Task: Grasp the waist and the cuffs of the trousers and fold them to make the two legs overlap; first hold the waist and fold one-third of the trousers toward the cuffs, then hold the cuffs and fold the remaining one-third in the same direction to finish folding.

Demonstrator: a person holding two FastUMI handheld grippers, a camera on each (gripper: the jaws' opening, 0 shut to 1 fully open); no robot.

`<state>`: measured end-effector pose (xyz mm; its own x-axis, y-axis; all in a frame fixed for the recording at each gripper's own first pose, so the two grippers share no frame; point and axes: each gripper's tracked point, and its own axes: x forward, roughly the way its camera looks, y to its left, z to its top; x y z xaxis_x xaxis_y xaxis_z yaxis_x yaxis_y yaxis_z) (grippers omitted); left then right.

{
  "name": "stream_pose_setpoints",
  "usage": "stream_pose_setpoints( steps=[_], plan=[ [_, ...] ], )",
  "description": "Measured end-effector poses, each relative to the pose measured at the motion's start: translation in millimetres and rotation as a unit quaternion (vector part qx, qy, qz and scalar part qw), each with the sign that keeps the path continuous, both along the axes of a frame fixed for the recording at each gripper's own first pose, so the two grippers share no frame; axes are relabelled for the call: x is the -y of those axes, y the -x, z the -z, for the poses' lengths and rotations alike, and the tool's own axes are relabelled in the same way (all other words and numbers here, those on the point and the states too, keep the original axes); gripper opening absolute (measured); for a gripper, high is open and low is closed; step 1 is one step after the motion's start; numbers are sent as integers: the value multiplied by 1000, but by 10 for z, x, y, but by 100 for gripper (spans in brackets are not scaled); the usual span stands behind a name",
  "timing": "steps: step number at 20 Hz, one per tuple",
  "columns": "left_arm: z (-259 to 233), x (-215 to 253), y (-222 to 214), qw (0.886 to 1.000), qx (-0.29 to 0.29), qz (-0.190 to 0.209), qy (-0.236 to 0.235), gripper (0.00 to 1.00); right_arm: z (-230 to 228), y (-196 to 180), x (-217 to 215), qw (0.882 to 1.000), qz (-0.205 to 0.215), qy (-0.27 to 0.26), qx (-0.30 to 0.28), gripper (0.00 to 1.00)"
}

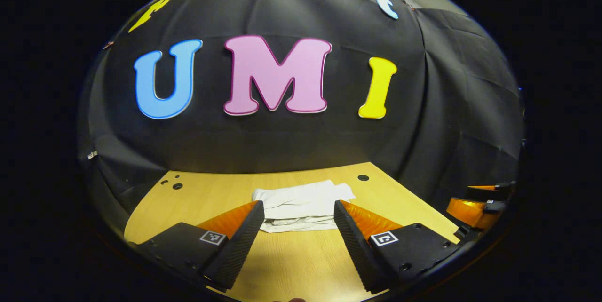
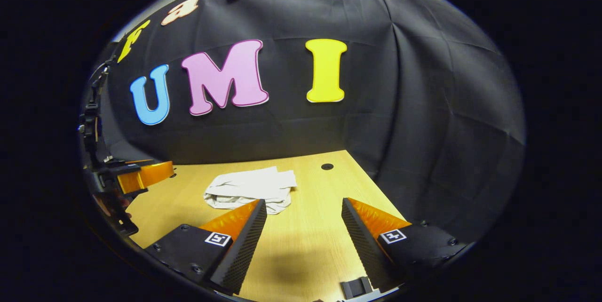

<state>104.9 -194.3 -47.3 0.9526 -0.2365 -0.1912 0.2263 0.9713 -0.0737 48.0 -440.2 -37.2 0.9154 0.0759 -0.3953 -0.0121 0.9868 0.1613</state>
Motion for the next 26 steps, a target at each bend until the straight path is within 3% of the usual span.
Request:
stream_pose_setpoints(
  steps=[5, 7, 9, 14, 19, 26],
  plan=[
    [19, -462, 927, 999, 3, -37, 7, 96, -393, 390, -260, 999, -25, -3, 30, 98],
    [146, -701, 1173, 997, 4, -80, 20, 96, -445, 578, -352, 999, -34, -13, 30, 98],
    [263, -813, 1513, 995, -4, -99, 33, 96, -474, 768, -426, 998, -45, -15, 33, 99],
    [471, -906, 2054, 993, -30, -109, 35, 96, -383, 1293, -421, 998, -58, 12, 30, 98],
    [489, -855, 2328, 994, -31, -98, 35, 96, -376, 1627, -392, 998, -57, 4, 31, 98],
    [519, -911, 2412, 992, -45, -103, 50, 96, -444, 1752, -392, 997, -59, 1, 41, 98]
  ],
)
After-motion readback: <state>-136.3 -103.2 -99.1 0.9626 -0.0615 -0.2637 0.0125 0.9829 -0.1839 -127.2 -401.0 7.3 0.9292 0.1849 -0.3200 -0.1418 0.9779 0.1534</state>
